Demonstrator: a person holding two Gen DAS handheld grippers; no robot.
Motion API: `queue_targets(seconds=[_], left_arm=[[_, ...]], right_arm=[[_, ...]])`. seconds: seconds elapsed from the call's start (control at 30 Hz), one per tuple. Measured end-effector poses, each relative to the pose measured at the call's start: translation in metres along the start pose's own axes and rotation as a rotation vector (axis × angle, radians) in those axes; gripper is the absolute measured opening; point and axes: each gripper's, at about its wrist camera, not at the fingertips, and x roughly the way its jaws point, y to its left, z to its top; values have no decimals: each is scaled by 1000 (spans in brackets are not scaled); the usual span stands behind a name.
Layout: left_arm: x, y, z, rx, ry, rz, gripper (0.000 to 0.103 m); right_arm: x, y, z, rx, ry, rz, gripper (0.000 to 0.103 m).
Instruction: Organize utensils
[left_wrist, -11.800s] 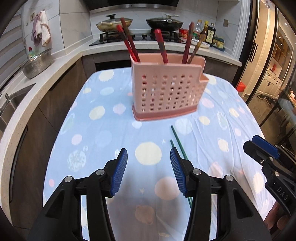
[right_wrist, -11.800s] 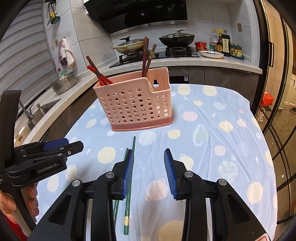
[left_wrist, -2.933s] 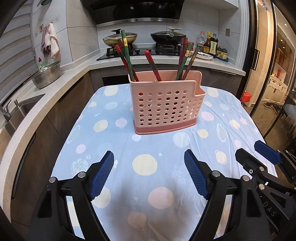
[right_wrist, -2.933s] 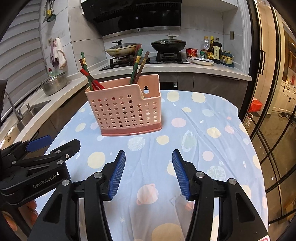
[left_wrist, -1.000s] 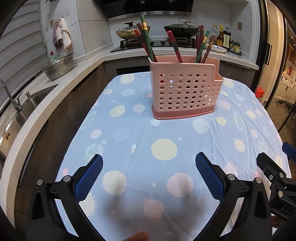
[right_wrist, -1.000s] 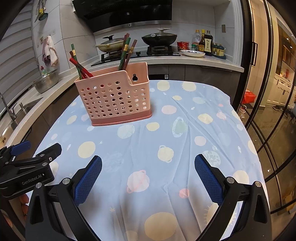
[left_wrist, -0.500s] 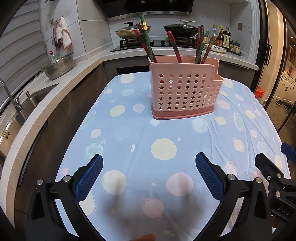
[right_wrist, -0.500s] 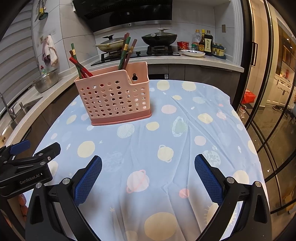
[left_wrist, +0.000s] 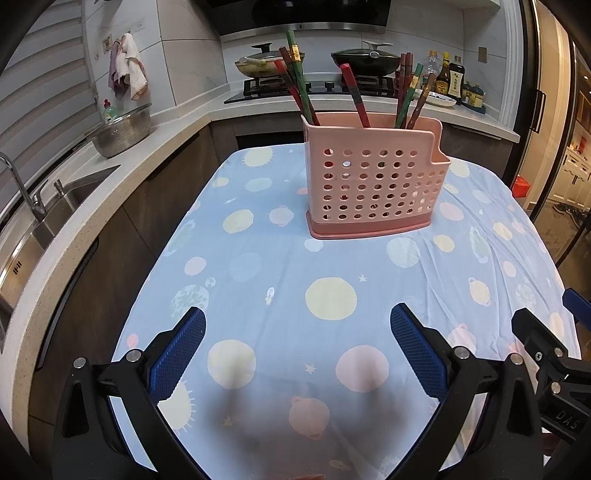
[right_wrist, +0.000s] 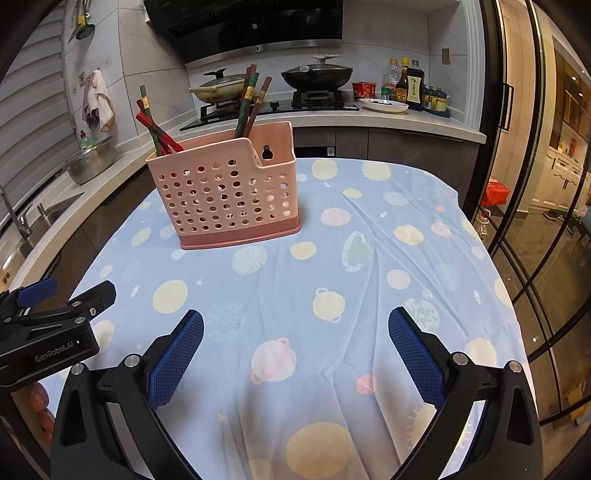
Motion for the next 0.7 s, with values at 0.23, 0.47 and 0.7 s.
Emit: queue_targets(seconds=[0.23,0.47,0.7], left_arm=[[2,1,-1,-6,4,12,96],[3,3,0,-7,4,16,96],[3,3,0,-3,0,17,96]], right_arm=[[0,0,0,0,1,-2,96],[1,0,1,-1,3,-2,96],[1,0,1,-4,0,-2,96]])
